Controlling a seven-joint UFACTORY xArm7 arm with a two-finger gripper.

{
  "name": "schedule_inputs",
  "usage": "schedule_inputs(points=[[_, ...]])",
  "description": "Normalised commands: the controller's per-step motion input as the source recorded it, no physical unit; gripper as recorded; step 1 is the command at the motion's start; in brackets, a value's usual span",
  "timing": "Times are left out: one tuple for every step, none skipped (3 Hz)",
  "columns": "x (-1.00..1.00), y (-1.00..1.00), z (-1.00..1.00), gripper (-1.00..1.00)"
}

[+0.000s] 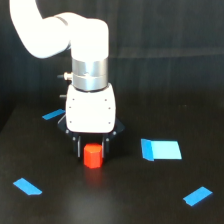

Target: Pick up the red object from the table

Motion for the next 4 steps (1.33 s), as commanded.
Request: schedule_inputs(points=[[0.0,-0.03,0.15,-1.0],[-0.13,-0.1,0.79,-0.99],[-0.05,-0.05,0.79,-0.99],[0.02,0.02,0.93,-1.0]])
